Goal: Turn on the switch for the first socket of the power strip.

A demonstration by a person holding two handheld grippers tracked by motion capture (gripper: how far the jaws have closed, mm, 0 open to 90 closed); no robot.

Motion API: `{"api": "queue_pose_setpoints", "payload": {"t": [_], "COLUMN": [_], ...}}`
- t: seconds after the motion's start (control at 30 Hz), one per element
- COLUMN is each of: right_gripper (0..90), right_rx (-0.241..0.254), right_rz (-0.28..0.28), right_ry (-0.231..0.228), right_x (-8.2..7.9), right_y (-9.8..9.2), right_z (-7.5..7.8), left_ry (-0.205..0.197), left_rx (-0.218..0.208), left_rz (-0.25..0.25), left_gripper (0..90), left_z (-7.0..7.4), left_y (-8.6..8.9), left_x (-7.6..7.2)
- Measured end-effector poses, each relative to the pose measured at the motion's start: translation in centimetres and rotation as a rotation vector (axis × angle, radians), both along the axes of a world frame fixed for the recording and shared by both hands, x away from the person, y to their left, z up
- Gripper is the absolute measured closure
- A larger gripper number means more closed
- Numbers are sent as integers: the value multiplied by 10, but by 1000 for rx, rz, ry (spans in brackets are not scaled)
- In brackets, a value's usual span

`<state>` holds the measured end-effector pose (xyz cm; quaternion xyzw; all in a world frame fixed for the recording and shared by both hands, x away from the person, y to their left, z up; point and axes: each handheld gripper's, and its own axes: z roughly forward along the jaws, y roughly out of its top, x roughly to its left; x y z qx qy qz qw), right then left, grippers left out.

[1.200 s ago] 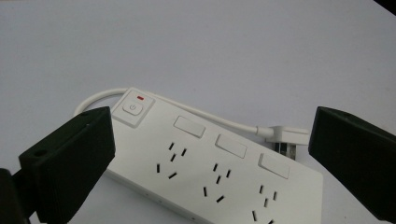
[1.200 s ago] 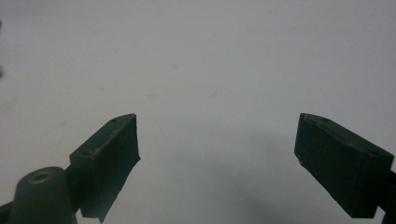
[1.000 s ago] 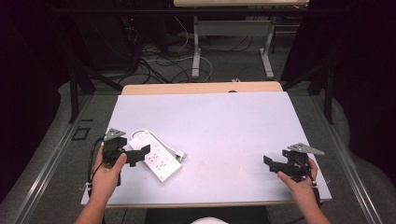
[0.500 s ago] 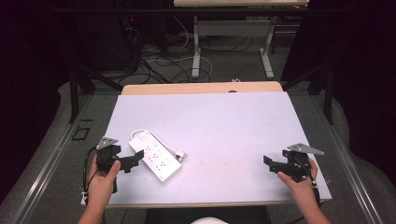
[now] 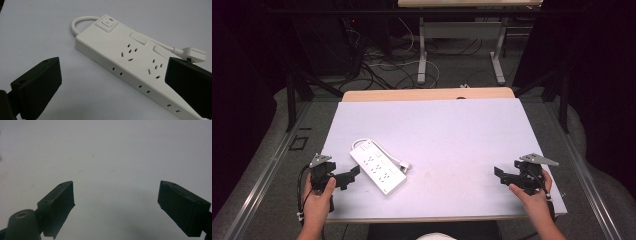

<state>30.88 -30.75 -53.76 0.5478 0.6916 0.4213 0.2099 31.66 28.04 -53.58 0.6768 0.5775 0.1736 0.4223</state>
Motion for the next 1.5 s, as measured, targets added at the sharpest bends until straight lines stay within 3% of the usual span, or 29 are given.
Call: {"api": "queue_pose_setpoints", "payload": {"t": [0.07, 0.4, 0.57, 0.87, 1.5], "right_gripper": [130, 130, 130, 130, 133], "right_rx": [-6, -6, -6, 1, 12], "right_rz": [4, 3, -2, -11, -4], "right_ry": [-6, -5, -12, -6, 10], "right_x": [0, 0, 1, 2, 3], "right_y": [-1, -2, -2, -4, -5], "right_z": [0, 0, -1, -2, -3], "left_ry": [15, 14, 26, 47, 81], "left_rx": [-6, 81, 80, 44, 31], "left_rz": [0, 11, 19, 45, 38], "left_gripper": [6, 5, 6, 6, 10], "left_z": [-3, -12, -17, -22, -27], "left_y": [1, 6, 9, 16, 22], "left_x": [-1, -1, 0, 1, 3]}}
